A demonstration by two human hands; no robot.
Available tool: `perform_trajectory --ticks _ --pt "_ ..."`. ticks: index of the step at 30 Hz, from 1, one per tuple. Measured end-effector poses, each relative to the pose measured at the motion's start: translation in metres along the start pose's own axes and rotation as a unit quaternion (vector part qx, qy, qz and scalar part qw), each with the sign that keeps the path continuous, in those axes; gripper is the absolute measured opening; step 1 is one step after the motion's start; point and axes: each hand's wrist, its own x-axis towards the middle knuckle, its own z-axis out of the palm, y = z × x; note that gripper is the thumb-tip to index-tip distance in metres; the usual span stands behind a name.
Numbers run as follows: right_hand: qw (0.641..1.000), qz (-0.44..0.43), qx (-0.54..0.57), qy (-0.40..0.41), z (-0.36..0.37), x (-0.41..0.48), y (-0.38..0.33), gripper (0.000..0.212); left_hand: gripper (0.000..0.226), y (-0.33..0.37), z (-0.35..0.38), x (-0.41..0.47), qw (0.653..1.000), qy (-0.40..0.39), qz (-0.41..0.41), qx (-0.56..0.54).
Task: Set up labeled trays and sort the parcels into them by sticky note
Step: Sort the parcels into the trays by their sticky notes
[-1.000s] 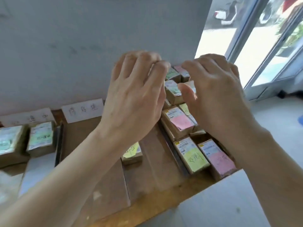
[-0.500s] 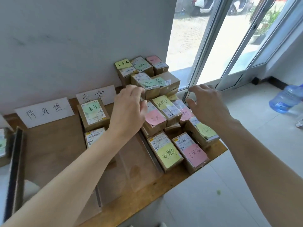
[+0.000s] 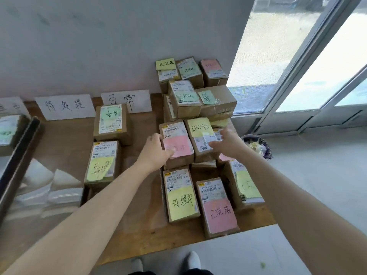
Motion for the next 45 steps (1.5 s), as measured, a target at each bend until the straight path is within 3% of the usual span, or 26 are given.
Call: perform_trajectory --ticks 3,5,10,18,24,30,37,40,45 --pt "0.997 0.021 0.040 -0.062 0.000 0.021 0.008 0.064 0.072 -0.003 0.015 0.009 0.995 -0.014 -0.088 -0.040" --pt "0.993 0.027 0.049 -0.101 0.001 0.032 0.012 0.053 0.075 -0.007 0.022 0.014 0.989 -0.034 -0.124 -0.067" --pt "0.979 0.051 0.121 -0.159 0.005 0.051 0.019 0.037 0.058 -0.009 0.027 0.019 0.978 -0.054 -0.147 -0.138" --pt "0.957 0.100 0.210 -0.175 -0.005 0.058 0.018 0.037 0.070 -0.005 0.034 0.021 0.949 -0.064 -0.171 -0.256" --pt "0.960 0.068 0.206 -0.175 -0.017 0.047 0.019 0.024 0.066 -0.003 0.030 0.017 0.932 -0.081 -0.170 -0.310" --pt "0.969 0.033 0.189 -0.157 -0.021 0.026 -0.006 0.035 0.100 -0.006 -0.003 0.004 0.924 -0.075 -0.158 -0.341" --pt "0.973 -0.017 0.197 -0.119 -0.002 -0.017 -0.072 0.045 0.078 -0.027 -0.075 -0.022 0.921 -0.050 -0.109 -0.371" --pt "0.975 -0.040 0.188 -0.113 0.019 -0.036 -0.108 0.060 0.071 -0.049 -0.114 -0.038 0.922 -0.047 -0.088 -0.373" --pt "0.967 -0.059 0.214 -0.126 0.061 -0.061 -0.171 0.058 0.080 -0.097 -0.174 -0.059 0.913 -0.027 -0.065 -0.401"
